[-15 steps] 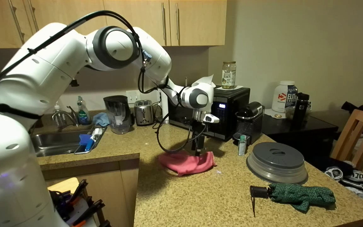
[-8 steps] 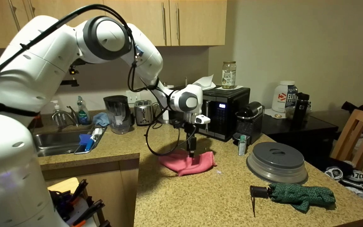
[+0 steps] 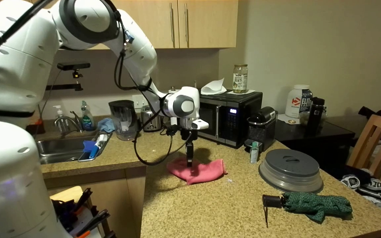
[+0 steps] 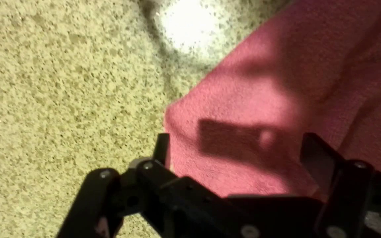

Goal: Spread the cloth on the table

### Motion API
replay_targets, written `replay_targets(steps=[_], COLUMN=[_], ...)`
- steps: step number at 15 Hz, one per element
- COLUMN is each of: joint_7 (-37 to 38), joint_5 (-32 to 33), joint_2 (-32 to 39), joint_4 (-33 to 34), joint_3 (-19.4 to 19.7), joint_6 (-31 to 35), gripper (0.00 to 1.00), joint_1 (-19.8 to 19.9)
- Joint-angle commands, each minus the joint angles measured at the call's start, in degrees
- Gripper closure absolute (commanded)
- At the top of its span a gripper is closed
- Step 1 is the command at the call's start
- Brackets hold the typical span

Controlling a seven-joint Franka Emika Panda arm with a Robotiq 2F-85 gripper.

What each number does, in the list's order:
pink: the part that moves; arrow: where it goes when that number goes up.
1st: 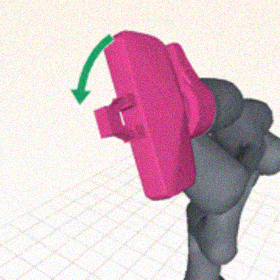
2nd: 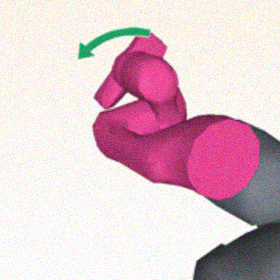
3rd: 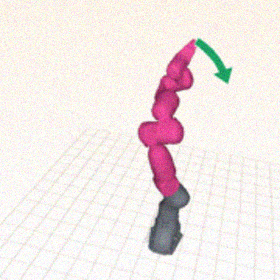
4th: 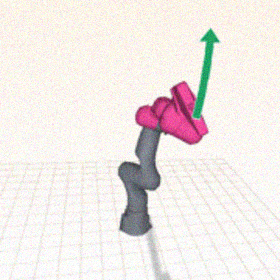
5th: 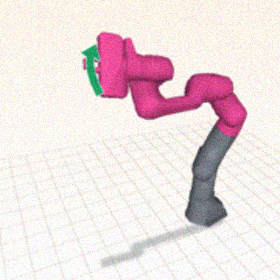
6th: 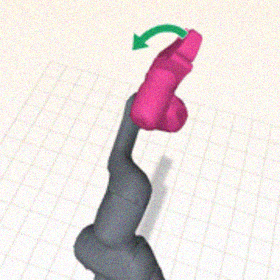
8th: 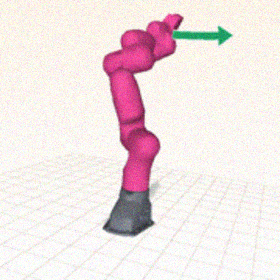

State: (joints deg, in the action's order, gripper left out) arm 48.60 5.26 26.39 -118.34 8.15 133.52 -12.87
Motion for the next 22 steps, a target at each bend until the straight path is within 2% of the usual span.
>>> replay_targets(steps=[1,6,16,22], joint_7=[4.11,6.18,6.82,6.36], joint_5=[1.48,1.45,1.65,3.43], joint_2=[-6.39,-8.93,-6.00,-4.10], joint_4=[-7.77,-10.86,-13.05,-11.69], joint_3=[-0.72,-2.19,-1.71,-0.41], joint_6=[2.66,5.05,8.04,15.28], gripper=[0.00,0.00,0.00,0.00], joint_1=[-0.25,0.29,1.22,0.59])
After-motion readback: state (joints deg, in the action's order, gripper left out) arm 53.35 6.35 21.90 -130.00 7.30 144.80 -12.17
